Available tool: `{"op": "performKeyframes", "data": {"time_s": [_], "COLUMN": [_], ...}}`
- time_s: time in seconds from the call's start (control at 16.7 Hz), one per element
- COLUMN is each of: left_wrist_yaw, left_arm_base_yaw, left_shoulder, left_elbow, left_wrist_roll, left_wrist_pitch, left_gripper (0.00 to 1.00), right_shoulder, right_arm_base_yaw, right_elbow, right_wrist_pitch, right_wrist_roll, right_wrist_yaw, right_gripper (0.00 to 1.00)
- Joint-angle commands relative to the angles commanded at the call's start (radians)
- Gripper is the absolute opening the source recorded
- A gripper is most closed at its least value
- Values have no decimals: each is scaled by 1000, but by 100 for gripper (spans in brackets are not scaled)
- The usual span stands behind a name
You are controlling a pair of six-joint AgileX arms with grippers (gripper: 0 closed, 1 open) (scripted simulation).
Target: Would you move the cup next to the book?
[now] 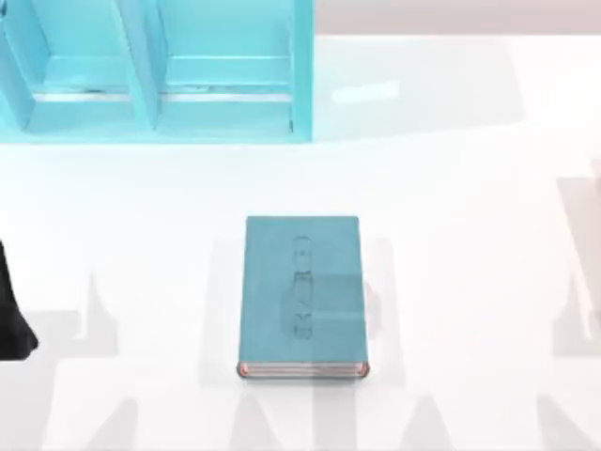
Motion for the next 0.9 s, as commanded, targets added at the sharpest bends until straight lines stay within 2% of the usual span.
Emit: {"op": "performKeyframes", "data": {"time_s": [0.24, 0.48, 0.66, 0.9], "left_wrist_yaw": [-1, -3, -1, 5], "left_arm_base_yaw": [16, 104, 204, 363], "left_shoulder": [20, 134, 273, 510], "left_elbow": [19, 122, 234, 401], "left_wrist_roll": [30, 216, 466, 940], "left_wrist_pitch": [-21, -141, -288, -536], "left_gripper": [100, 100, 100, 100], "right_shoulder": [0, 0, 0, 0], "right_arm_base_yaw": [0, 0, 0, 0], "right_elbow": [0, 0, 0, 0], "right_wrist_pitch": [0, 0, 0, 0], "right_wrist_roll": [0, 0, 0, 0], "right_wrist_yaw": [0, 0, 0, 0], "right_gripper": [100, 100, 100, 100]}}
